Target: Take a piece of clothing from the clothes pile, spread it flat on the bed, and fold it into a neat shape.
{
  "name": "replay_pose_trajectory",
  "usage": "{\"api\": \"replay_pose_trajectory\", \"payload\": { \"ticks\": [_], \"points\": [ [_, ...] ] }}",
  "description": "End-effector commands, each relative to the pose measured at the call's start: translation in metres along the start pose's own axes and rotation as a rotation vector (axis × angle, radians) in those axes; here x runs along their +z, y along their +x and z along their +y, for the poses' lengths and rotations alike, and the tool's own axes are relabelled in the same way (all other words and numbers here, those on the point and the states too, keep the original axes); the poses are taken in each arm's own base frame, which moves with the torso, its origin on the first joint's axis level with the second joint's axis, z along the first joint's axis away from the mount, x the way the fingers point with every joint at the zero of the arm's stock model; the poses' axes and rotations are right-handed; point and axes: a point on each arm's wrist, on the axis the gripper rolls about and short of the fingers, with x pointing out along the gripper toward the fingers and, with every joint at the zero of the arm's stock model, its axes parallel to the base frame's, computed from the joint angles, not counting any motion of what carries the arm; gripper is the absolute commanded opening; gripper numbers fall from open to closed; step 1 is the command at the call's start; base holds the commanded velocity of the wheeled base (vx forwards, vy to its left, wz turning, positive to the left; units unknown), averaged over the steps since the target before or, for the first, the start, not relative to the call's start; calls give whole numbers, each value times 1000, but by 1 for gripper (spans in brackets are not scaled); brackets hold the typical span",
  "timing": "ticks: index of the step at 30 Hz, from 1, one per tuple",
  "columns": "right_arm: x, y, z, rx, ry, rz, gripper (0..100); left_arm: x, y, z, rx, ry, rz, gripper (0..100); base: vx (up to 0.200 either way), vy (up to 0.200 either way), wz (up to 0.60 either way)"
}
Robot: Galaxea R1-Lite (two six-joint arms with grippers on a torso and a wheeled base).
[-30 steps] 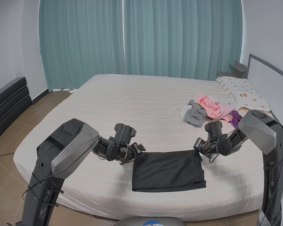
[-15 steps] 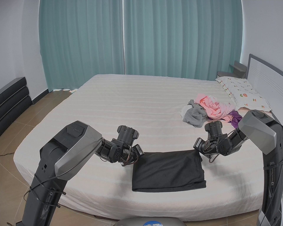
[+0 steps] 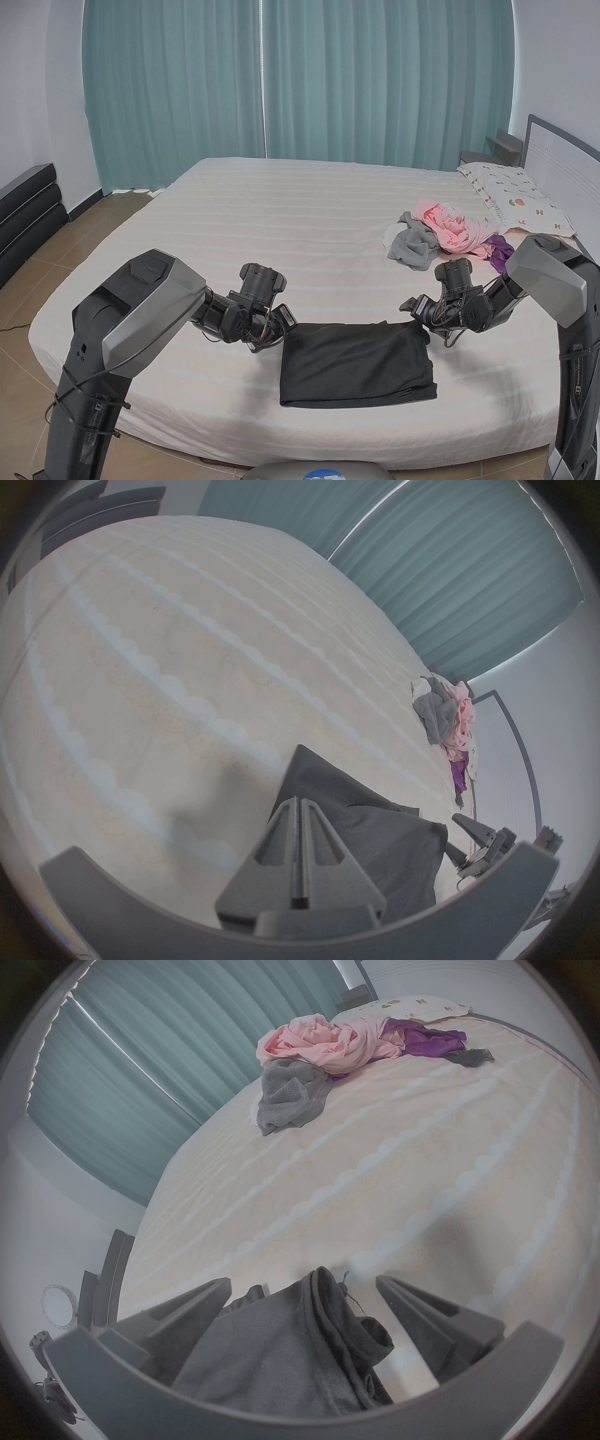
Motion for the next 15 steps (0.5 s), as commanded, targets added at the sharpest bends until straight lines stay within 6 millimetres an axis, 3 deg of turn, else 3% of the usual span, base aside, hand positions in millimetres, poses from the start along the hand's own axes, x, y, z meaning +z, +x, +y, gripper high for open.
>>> {"api": "replay_pose_trajectory", "payload": {
  "ticks": [1, 4, 10, 15],
  "points": [
    [1, -13, -2, 2, 1, 5, 100, 6, -22, -4, -15, -21, -7, 0, 0, 0, 0],
    [-2, -26, -7, 27, -9, 12, 100, 8, -36, -2, -18, -27, 0, 0, 0, 0, 0],
    [-27, -54, -32, 70, -111, 37, 100, 5, -72, 8, -18, -40, 45, 0, 0, 0, 0],
    [-40, -68, -42, 105, -125, 72, 100, 1, -89, 18, -17, -94, 91, 0, 0, 0, 0]
  ]
}}
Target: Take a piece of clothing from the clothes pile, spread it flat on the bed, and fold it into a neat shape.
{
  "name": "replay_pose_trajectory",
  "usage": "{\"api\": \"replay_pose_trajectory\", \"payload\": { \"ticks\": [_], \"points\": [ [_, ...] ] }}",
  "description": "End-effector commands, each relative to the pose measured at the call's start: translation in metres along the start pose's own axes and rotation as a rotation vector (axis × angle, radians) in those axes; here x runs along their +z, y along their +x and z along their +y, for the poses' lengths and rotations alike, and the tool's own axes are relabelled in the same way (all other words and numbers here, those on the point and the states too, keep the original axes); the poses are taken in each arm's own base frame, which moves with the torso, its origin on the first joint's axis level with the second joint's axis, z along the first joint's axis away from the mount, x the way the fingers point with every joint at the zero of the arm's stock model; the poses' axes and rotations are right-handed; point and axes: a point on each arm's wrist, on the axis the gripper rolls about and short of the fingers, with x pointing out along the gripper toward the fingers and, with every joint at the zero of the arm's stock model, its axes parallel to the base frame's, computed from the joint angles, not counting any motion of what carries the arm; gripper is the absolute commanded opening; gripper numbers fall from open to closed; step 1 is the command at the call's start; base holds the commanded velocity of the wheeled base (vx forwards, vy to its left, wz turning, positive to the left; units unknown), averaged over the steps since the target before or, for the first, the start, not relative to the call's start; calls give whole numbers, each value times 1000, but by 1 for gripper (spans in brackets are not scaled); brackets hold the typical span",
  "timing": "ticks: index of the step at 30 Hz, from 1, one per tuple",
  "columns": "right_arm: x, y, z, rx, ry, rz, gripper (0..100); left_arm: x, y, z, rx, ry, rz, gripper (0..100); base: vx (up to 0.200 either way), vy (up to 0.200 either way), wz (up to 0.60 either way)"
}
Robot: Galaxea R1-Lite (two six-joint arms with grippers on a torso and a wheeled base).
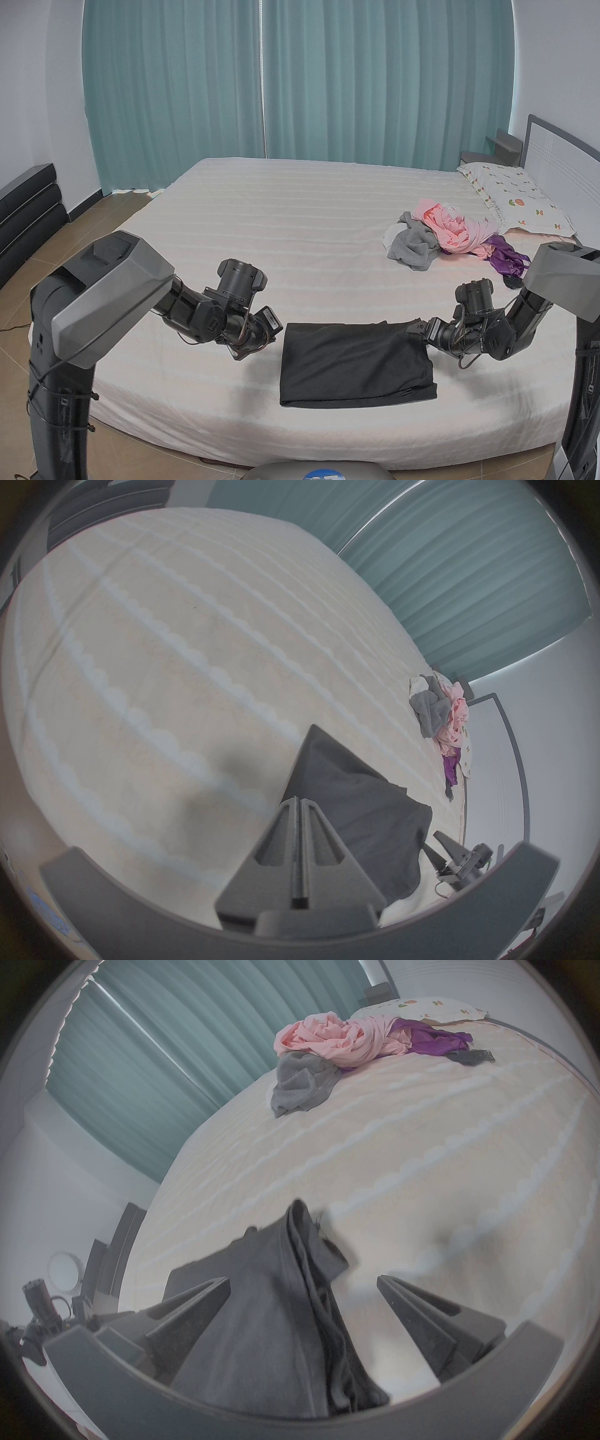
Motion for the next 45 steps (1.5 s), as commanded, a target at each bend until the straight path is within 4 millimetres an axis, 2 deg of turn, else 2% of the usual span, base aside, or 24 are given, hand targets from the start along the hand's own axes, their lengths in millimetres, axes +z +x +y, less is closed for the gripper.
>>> {"api": "replay_pose_trajectory", "payload": {
  "ticks": [1, 15, 22, 31, 36, 45],
  "points": [
    [-14, -27, -7, 35, -26, 25, 100, -1, -39, 5, -24, -52, 26, 0, 0, 0, 0],
    [-29, -23, -5, 30, -35, 74, 100, -5, -38, 10, -29, -100, 68, 0, -43, 0, 0],
    [-29, -21, -1, 38, -39, 70, 100, -1, -41, 6, -47, -157, 57, 0, 0, 0, 0],
    [-29, -14, 7, 57, -55, 68, 100, 0, -41, 5, -51, -157, 57, 0, 0, -200, 0],
    [-31, -4, 12, 64, -68, 67, 100, 0, -40, 7, -45, -159, 58, 0, 0, 0, 0],
    [-27, -3, 15, 78, -67, 57, 100, 3, -42, 8, -47, -162, 51, 0, 0, 0, 0]
  ]
}}
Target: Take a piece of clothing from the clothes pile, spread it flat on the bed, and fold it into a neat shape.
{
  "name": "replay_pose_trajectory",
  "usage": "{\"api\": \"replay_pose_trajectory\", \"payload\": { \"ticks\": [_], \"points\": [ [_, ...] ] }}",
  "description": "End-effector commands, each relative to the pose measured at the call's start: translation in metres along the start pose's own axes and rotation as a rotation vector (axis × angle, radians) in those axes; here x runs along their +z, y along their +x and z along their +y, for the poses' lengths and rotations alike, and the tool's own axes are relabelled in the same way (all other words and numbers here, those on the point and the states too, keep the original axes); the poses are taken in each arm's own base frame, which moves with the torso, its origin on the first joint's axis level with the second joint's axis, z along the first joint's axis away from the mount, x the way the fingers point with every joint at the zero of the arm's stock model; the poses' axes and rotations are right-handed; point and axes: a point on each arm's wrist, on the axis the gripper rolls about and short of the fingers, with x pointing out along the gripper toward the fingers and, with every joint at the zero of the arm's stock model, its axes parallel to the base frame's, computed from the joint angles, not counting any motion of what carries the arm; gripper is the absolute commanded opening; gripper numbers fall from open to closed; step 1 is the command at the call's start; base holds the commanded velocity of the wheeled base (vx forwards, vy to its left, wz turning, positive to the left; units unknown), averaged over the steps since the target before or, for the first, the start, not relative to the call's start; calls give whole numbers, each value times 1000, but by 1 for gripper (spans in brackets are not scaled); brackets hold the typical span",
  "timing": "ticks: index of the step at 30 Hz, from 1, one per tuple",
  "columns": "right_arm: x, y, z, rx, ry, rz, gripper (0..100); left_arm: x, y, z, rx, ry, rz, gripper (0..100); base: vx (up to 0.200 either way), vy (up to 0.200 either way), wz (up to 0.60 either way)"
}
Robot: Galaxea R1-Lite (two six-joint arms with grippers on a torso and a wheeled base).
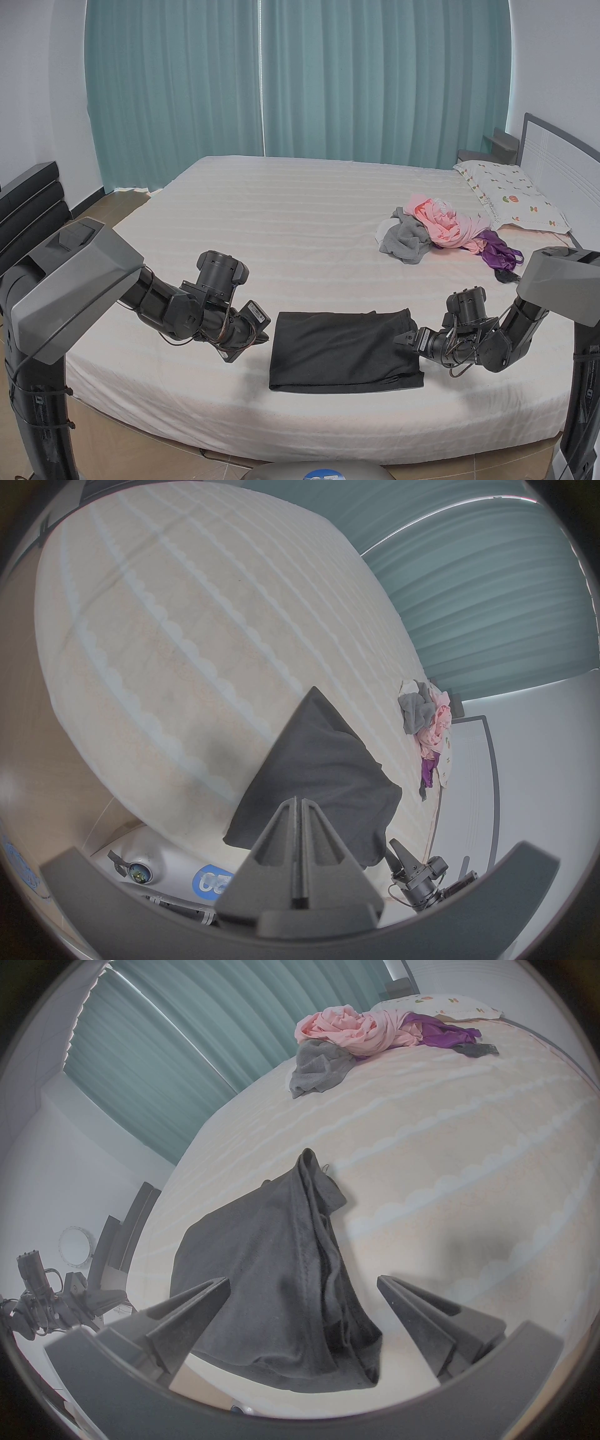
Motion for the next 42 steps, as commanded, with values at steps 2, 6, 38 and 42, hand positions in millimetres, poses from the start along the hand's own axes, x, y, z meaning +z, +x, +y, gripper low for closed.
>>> {"api": "replay_pose_trajectory", "payload": {
  "ticks": [2, 6, 38, 42],
  "points": [
    [-2, 3, 2, 6, -1, 10, 100, 2, -1, 1, 0, -4, -3, 0, 0, 0, 0],
    [-10, 9, 7, 9, -19, 32, 100, 4, -1, 3, 7, -13, -5, 0, 0, 0, 0],
    [2, -3, -9, -32, -24, 19, 100, 6, 0, 9, 26, -24, -9, 0, 0, 0, 0],
    [24, 22, -5, -18, 14, -40, 100, 6, 0, 9, 26, -24, -9, 0, 0, 0, 0]
  ]
}}
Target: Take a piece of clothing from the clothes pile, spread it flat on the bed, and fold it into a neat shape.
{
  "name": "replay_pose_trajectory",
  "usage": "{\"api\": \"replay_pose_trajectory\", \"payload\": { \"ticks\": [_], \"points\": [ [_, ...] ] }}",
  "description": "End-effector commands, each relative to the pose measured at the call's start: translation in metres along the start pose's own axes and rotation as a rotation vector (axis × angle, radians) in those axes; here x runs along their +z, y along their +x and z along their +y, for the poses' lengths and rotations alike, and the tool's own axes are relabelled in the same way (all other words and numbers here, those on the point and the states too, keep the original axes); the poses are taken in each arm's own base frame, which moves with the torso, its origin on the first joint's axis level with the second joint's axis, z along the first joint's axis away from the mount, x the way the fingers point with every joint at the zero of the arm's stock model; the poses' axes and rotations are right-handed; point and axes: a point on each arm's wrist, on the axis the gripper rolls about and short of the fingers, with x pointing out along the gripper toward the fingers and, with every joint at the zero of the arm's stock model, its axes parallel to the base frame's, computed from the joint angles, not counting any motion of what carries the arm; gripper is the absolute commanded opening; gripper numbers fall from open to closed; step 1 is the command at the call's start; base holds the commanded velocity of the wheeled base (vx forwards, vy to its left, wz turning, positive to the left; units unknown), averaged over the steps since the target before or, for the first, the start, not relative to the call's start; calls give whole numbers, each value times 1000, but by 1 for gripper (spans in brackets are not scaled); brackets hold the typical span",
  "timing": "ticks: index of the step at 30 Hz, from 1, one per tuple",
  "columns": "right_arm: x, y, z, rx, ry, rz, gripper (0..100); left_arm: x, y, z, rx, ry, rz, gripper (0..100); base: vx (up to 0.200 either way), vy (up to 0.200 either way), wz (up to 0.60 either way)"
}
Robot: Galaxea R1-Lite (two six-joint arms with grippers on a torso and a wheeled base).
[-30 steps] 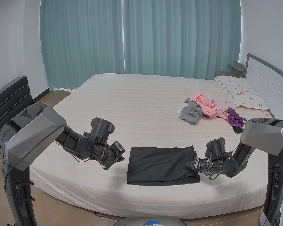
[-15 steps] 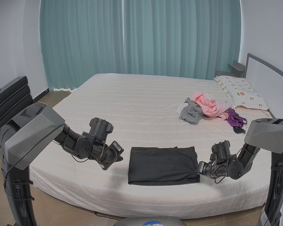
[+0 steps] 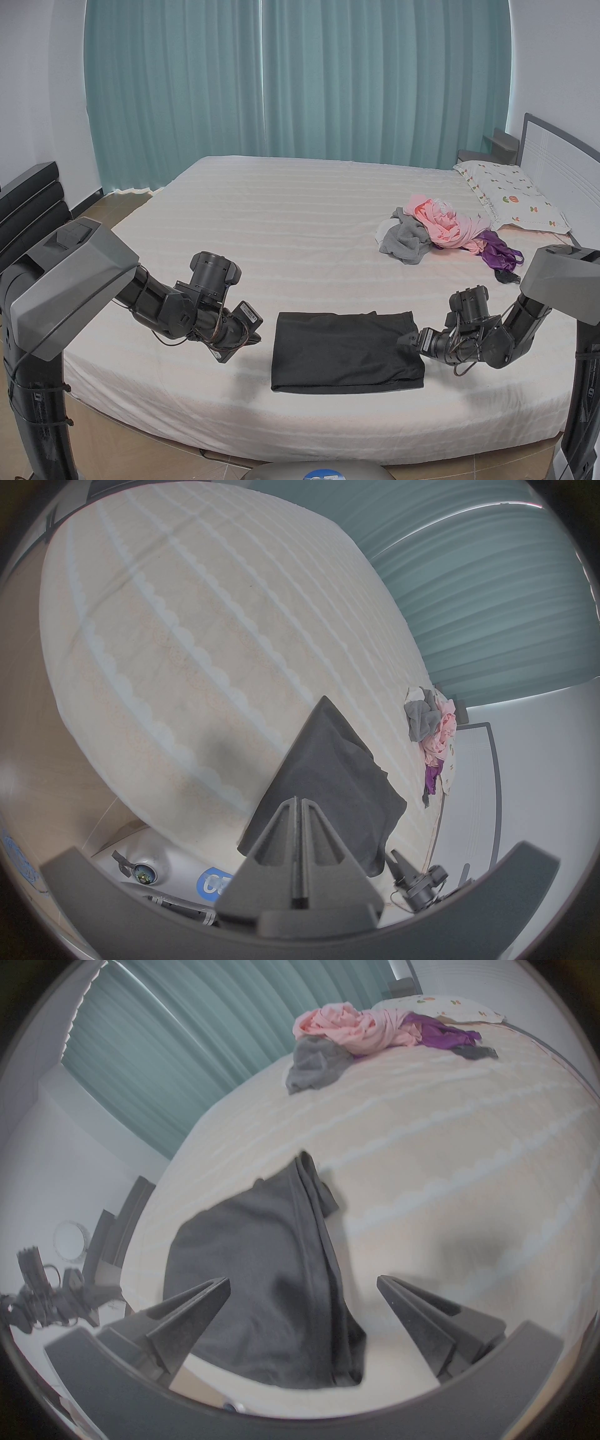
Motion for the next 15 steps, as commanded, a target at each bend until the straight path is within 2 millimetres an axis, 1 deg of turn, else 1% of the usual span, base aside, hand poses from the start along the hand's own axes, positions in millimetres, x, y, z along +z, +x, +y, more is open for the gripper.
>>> {"api": "replay_pose_trajectory", "payload": {
  "ticks": [1, 2, 3, 4, 6, 10, 15],
  "points": [
    [25, 33, 4, 16, 48, -62, 100, 0, 0, 1, 3, -1, -1, 0, 0, 0, 0],
    [28, 39, 4, 14, 55, -63, 100, 0, 0, 1, 3, -1, -1, 0, 0, 0, 0],
    [28, 40, 4, 12, 57, -62, 100, 0, 0, 1, 3, -1, -1, 0, 0, 0, 0],
    [34, 52, 5, 6, 77, -60, 100, 0, 1, 2, 5, 0, -1, 0, 0, 0, 0],
    [40, 61, 8, 12, 115, -64, 100, 0, 1, 2, 7, 0, -4, 0, 0, 0, 0],
    [52, 70, 14, 18, 156, -80, 100, 0, 2, 2, 11, 0, -5, 0, 0, 0, 0],
    [66, 79, 15, 1, 163, -121, 100, -3, 2, 1, 10, 8, -2, 0, 0, 0, 0]
  ]
}}
